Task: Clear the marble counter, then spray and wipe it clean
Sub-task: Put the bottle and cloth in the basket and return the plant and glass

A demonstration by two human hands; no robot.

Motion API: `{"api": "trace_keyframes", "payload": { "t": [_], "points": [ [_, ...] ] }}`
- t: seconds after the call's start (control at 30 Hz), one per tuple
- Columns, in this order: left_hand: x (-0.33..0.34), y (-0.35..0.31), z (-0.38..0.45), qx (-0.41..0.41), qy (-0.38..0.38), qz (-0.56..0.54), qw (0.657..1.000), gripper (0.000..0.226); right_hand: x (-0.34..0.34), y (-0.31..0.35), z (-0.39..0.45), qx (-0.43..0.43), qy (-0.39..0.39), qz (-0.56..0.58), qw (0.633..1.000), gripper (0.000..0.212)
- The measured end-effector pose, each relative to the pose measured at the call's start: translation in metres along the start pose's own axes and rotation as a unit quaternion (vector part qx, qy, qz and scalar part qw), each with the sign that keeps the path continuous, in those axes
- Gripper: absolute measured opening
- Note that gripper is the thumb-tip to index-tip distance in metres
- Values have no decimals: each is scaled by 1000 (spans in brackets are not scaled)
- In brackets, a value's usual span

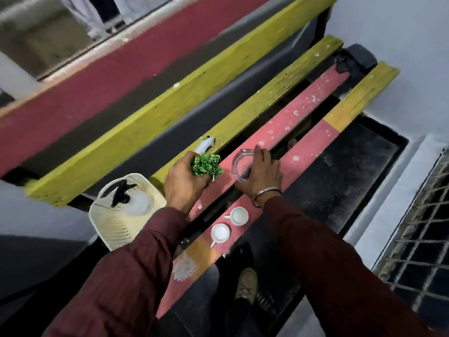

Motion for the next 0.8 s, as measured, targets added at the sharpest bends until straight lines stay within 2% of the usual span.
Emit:
{"api": "trace_keyframes", "payload": {
  "t": [0.23,0.47,0.57,0.8],
  "points": [
    [-152,44,-66,-39,-76,-37,996,51,-34,129,-94,-73,-4,67,995,110],
    [-299,115,-152,-45,-122,-25,991,40,-42,259,-205,-177,-16,79,981,117],
    [-351,147,-185,-59,-144,-28,987,43,-38,308,-251,-210,-9,82,974,117],
    [-453,217,-253,-93,-207,-51,972,32,-24,401,-328,-295,23,96,950,117]
  ]
}}
Point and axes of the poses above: each hand's wrist, its own z-axis towards the middle knuckle, its own x-axis out of the palm, y = z × x, the point moved 2 cm from there along z, towards the middle knuckle, and after that the axes turned 3 degrees about z, right-handed, at the moved point
